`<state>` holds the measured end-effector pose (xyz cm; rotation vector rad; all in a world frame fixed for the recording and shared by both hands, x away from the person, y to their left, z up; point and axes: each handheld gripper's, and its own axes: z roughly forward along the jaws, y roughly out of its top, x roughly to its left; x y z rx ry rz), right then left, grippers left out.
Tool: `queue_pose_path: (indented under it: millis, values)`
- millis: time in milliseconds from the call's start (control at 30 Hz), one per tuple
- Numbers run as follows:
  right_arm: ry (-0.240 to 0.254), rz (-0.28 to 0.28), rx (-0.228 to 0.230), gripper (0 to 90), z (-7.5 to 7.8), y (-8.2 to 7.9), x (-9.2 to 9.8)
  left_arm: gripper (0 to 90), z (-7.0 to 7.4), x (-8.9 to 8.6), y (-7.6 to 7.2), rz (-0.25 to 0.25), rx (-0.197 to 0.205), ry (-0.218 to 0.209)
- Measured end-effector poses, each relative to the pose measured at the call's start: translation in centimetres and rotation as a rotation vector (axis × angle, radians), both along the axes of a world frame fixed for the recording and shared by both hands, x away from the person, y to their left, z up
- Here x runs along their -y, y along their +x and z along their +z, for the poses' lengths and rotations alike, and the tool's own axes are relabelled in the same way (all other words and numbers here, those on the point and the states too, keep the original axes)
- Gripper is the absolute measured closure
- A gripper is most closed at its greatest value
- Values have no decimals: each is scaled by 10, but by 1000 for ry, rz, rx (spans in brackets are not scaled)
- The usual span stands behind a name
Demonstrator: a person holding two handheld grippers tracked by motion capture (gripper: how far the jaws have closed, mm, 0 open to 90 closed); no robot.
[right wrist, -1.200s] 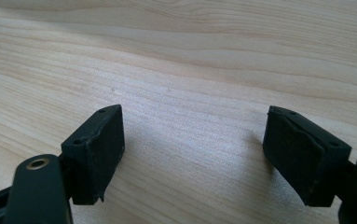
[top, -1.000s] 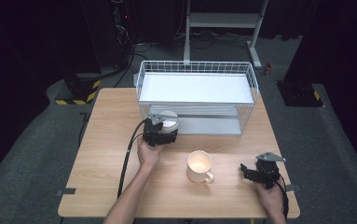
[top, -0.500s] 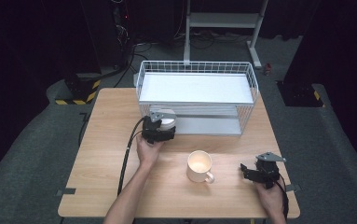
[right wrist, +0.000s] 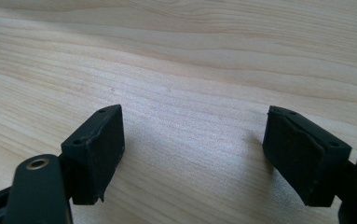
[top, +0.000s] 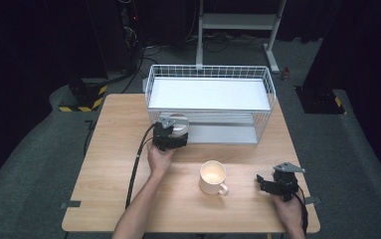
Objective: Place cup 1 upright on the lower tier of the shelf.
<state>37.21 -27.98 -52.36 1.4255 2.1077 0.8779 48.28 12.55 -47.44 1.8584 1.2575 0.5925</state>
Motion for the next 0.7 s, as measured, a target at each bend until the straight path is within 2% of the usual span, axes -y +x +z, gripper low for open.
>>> queue_pose_path:
  millis: [67, 133, 267, 333, 500, 533, 667, 700]
  values:
    - [-4, 3, 2, 208, 0, 0, 0, 193, 0, -1, 1, 6, 10, 11]
    - [-3, 1, -2, 208, 0, 0, 0, 193, -2, 0, 2, 13, 14, -7]
    - [-5, 3, 0, 209, 0, 0, 0, 193, -3, 1, 3, 14, 23, 0]
    - [-4, 3, 0, 209, 0, 0, 0, 193, -3, 1, 4, 15, 24, -14]
    - [-5, 3, 0, 208, 0, 0, 0, 193, -5, 1, 6, 21, 49, 7]
    - [-5, 3, 0, 209, 0, 0, 0, 192, -6, 3, 7, 19, 44, -10]
    - [-4, 3, 0, 208, 0, 0, 0, 193, -5, 4, 10, 22, 45, 19]
    - [-4, 3, 0, 209, 0, 0, 0, 193, -6, 6, 10, 28, 42, 3]
